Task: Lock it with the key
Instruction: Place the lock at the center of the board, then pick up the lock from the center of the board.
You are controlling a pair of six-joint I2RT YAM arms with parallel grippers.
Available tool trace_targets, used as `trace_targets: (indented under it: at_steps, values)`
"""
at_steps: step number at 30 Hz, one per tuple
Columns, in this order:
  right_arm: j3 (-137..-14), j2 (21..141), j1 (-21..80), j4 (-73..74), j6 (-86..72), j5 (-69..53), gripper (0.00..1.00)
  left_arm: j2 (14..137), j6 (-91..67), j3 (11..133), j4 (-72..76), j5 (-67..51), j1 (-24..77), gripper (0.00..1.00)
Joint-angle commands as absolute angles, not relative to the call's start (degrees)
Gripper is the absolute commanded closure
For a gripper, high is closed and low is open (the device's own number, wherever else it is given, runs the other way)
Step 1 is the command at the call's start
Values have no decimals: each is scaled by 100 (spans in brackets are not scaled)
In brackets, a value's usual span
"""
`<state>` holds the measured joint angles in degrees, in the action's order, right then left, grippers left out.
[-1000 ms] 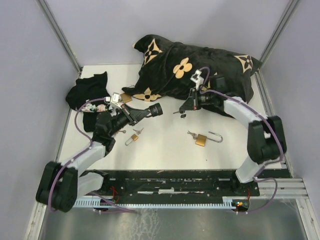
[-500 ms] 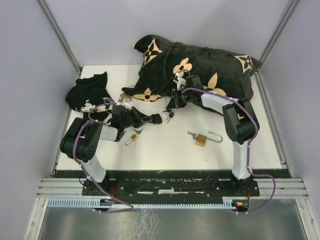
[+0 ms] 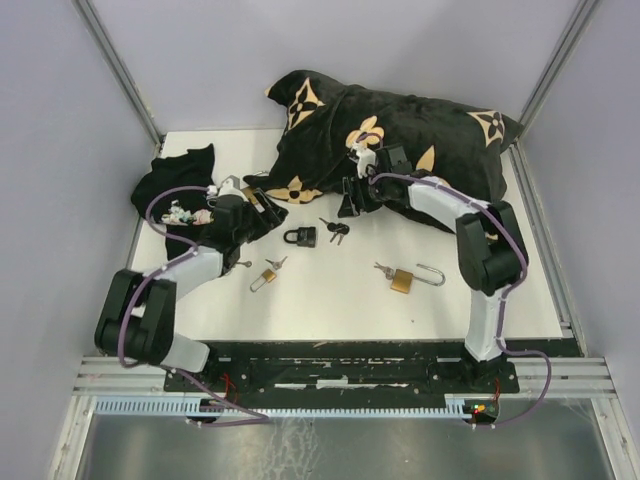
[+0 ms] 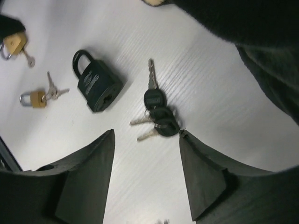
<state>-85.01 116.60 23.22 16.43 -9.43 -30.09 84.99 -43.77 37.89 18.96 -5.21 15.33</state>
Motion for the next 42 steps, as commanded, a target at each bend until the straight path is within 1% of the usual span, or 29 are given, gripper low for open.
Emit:
trace_targets:
  at_steps: [1,2,3,5,6,10,14,17,19,22,25,27,30,34,36,42]
  values:
    - [-8194,10173,2002,2153,135,-3469,33,7574,-3507,4156,984,923,1492,2]
    - [-8108,9951,1874,2383,381,-3789,32,7384,-3448,4160,874,978,1486,0]
    - [-8039,9719,1759,2721,653,-4066,32,7114,-3374,4128,864,855,1482,1]
    - [-7923,9326,1549,3591,1396,-4484,31,6738,-3254,3956,1059,328,1477,1]
    - [-7821,9045,1468,4109,1707,-4521,31,6566,-3252,3829,1266,-172,1470,1]
    - [-7085,8184,1220,5166,2802,-4297,30,6039,-3965,3259,2273,-1655,1474,0]
    - [-6589,7544,1149,5721,3254,-3763,30,5692,-4891,2723,2835,-2379,1600,3]
    - [-6176,7240,1116,5742,3519,-3377,29,5354,-4941,2510,2781,-2282,1997,4]
    - [-6007,7255,1105,5754,3743,-2955,30,5012,-4898,2394,2714,-2083,2299,3]
    - [-5790,7433,1078,5605,4072,-2289,30,4558,-5521,1890,3419,-1920,2320,0]
    - [-5493,7608,1076,5183,4358,-1771,31,3998,-5934,1304,3532,-1339,2298,1]
    - [-5461,7822,1075,4974,4503,-1526,34,3635,-6128,991,3542,-1149,2288,1]
    - [-5557,8175,1081,4910,4617,-1500,40,3171,-6277,665,3485,-1143,2294,1]
    - [-5562,8568,1088,4669,4559,-1585,43,2533,-6316,559,2912,-1146,2294,1]
    - [-5581,8725,1105,4622,4516,-1625,46,2300,-6354,518,2692,-1108,2287,1]
    - [-5486,9056,1208,4306,4384,-1610,47,2035,-6398,427,2625,-975,2293,1]
